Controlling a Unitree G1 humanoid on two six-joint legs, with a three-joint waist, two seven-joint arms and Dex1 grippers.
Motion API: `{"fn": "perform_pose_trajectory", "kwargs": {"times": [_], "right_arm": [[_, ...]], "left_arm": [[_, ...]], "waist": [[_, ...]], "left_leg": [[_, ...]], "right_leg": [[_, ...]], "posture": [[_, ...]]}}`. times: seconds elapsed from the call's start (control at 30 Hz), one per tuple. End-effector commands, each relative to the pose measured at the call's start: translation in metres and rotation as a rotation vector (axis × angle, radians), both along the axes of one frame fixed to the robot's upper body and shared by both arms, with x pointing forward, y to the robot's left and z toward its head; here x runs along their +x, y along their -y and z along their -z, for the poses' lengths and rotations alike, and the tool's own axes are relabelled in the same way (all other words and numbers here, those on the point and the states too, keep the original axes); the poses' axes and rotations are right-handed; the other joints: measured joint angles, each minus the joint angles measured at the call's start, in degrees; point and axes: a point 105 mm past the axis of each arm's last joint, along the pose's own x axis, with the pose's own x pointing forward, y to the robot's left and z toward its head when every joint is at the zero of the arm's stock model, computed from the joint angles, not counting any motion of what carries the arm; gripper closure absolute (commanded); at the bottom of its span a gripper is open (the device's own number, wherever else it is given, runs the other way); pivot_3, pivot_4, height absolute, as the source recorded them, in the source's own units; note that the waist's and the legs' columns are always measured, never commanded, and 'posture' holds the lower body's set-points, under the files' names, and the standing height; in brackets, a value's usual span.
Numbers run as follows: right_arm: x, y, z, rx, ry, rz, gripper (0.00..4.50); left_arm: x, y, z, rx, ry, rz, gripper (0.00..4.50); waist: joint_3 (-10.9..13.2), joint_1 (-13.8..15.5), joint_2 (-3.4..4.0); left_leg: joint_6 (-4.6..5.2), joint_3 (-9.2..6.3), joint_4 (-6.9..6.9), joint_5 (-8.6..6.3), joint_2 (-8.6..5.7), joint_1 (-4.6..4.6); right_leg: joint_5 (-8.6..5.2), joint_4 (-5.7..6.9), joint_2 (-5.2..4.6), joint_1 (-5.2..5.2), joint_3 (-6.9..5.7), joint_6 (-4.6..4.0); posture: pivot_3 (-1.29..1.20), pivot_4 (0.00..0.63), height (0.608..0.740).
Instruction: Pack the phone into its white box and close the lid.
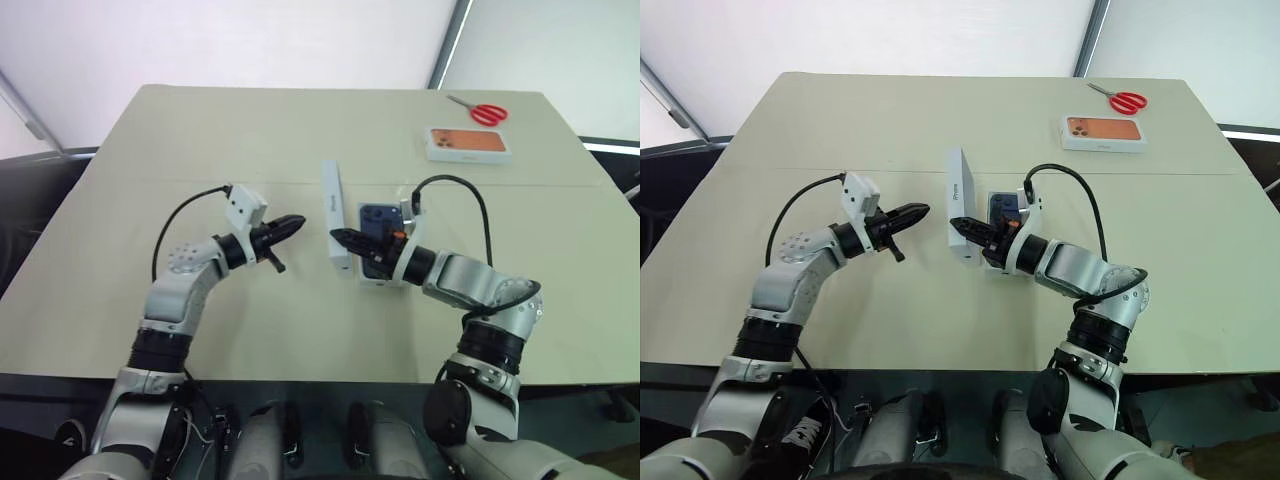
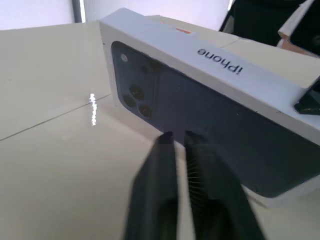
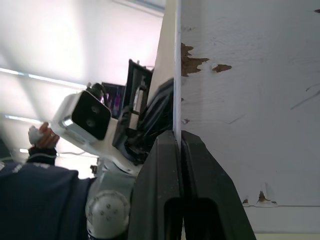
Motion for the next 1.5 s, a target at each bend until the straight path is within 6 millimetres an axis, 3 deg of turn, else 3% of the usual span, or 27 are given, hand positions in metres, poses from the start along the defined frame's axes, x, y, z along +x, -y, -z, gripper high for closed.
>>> {"fn": "perform_pose_trajectory", "kwargs": {"times": [0.03,0.33,0.43,0.6,0.67,0.73,0.8,0.87,0.97,1.1,1.2,1.33,1.5], "right_arm": [[-0.006,0.0,-0.013,0.052,0.006,0.009,4.5],[-0.012,0.01,-0.007,0.043,-0.05,0.046,4.5],[-0.003,0.018,-0.01,0.039,-0.042,0.091,3.57],[-0.002,0.025,-0.01,-0.011,0.01,0.105,1.01],[-0.007,0.029,-0.016,-0.129,0.138,0.074,0.06],[-0.003,0.041,-0.021,-0.294,0.279,0.096,0.06],[0.008,0.061,-0.033,-0.326,0.347,0.155,0.06],[0.021,0.087,-0.037,-0.477,0.458,0.24,0.06],[0.029,0.107,-0.04,-0.669,0.616,0.302,0.06],[0.058,0.16,-0.041,-0.744,0.546,0.552,0.06],[0.059,0.164,-0.034,-0.992,0.682,0.495,0.06],[0.058,0.156,-0.026,-1.136,0.796,0.399,0.06],[0.062,0.158,-0.019,-1.22,0.835,0.38,2.31]], "left_arm": [[0.004,0.017,-0.009,0.021,0.082,0.007,4.46],[0.014,0.047,-0.005,-0.008,0.053,0.062,4.46],[0.012,0.053,-0.003,-0.009,0.045,0.088,4.5],[0.01,0.06,0.005,-0.003,0.031,0.1,4.5],[0.009,0.064,0.008,-0.005,0.021,0.105,4.5],[0.008,0.068,0.01,-0.002,0.02,0.108,4.5],[0.008,0.072,0.011,-0.003,0.016,0.111,4.5],[0.01,0.078,0.014,-0.009,-0.002,0.113,4.5],[0.01,0.083,0.015,-0.016,-0.008,0.121,4.5],[0.01,0.102,0.019,-0.005,-0.015,0.159,4.5],[0.01,0.114,0.021,0.01,-0.014,0.186,4.5],[0.016,0.106,0.016,0.015,0.002,0.168,4.5],[0.02,0.086,0.008,0.02,0.011,0.138,4.5]], "waist": [[0.0,0.1,0.0],[0.0,0.1,0.0],[0.0,0.2,-0.01],[0.0,0.3,-0.01],[0.0,0.4,0.0],[0.0,0.5,0.0],[0.0,0.4,-0.01],[0.0,0.5,-0.01],[0.0,0.6,-0.02],[0.0,0.6,-0.05],[0.0,0.8,-0.04],[0.0,0.4,-0.04],[0.0,0.3,-0.04]], "left_leg": [[0.0,0.0,0.0,0.0,0.0,0.0],[0.07,0.01,0.01,-0.03,0.02,-0.01],[0.09,0.01,0.02,-0.04,0.02,0.0],[0.33,0.01,0.04,-0.18,0.02,-0.01],[0.33,0.02,0.06,-0.18,0.02,-0.02],[0.43,0.02,0.09,-0.24,0.0,-0.03],[0.61,0.03,0.12,-0.35,0.0,-0.04],[0.63,0.03,0.12,-0.36,-0.01,-0.03],[0.64,0.03,0.13,-0.37,-0.02,-0.04],[0.57,0.07,0.15,-0.32,-0.02,-0.01],[0.32,0.09,0.18,-0.17,-0.05,-0.02],[0.34,0.12,0.17,-0.18,-0.04,-0.02],[0.28,0.1,0.17,-0.15,-0.01,0.01]], "right_leg": [[0.0,0.0,0.01,0.0,0.01,0.0],[0.0,-0.04,0.02,0.01,0.02,0.0],[0.0,-0.05,0.02,0.02,0.03,0.01],[0.0,-0.05,0.01,0.02,0.03,0.01],[0.0,-0.05,0.0,0.02,0.03,0.01],[0.0,-0.05,-0.05,0.02,0.02,0.01],[-0.01,-0.08,-0.08,0.03,0.02,0.02],[0.0,-0.09,-0.08,0.03,0.01,0.03],[-0.02,-0.11,-0.09,0.04,-0.01,0.05],[-0.02,-0.1,-0.1,0.07,-0.07,0.06],[-0.01,-0.1,-0.14,0.08,-0.07,0.06],[-0.04,-0.11,-0.16,0.06,-0.07,0.11],[-0.04,-0.09,-0.17,0.06,-0.07,0.1]], "posture": [[0.0,0.15,0.738],[0.0,0.15,0.738],[0.0,0.15,0.738],[0.0,0.15,0.738],[0.0,0.15,0.738],[0.0,0.15,0.738],[0.0,0.15,0.738],[0.0,0.15,0.738],[0.0,0.15,0.738],[0.0,0.15,0.738],[0.0,0.15,0.738],[0.0,0.15,0.738],[0.0,0.15,0.738]]}}
